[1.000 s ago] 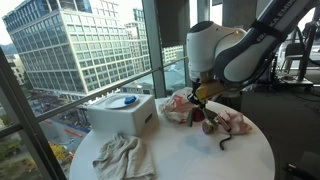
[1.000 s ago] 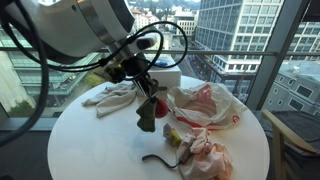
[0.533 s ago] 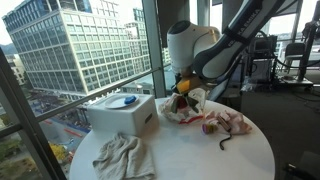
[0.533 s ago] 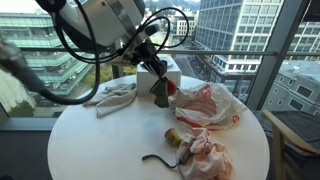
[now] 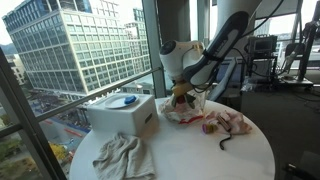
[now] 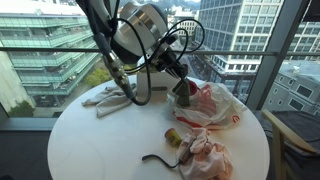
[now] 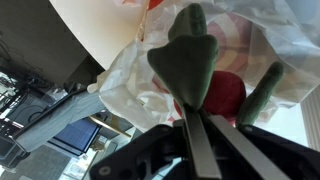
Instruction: Move four items from the table to the plastic
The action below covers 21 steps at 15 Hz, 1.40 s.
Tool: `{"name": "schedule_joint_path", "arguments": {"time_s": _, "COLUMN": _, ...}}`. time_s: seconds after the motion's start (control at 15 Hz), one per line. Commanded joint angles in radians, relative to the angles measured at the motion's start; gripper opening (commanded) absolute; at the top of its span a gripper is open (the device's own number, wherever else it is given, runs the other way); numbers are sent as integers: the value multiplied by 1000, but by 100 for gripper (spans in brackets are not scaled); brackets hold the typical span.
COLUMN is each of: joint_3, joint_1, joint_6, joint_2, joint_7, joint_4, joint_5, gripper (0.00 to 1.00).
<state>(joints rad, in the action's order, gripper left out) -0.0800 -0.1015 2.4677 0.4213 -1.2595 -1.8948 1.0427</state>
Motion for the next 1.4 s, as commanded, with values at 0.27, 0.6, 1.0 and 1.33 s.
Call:
{"name": "schedule_joint_path", "arguments": {"time_s": 0.27, "joint_3": -49, "joint_1": -4, "joint_6": 34, "joint_2": 77, "joint_7": -69, "joint_4": 20, "joint_5": 85, "gripper": 46}}
{"name": "schedule_joint_path", "arguments": {"time_s": 0.6, "joint_3": -7, "joint_1": 15, "joint_6": 30, "joint_2": -109, "joint_7": -29, "joint_4": -153, "joint_5": 93, "gripper": 84}}
{"name": "schedule_joint_path", "arguments": {"time_s": 1.0, "joint_3": 16, "joint_1": 79, "joint_6": -8, "joint_2": -350, "joint_7": 152, "joint_4": -441, "joint_5": -115, "gripper": 100}}
{"name": "schedule_joint_path", "arguments": {"time_s": 1.33, "joint_3": -37, "joint_1": 156, "joint_6": 53, "joint_2": -372, "joint_7": 119, "joint_4": -561, "joint_5": -124, "gripper": 99}}
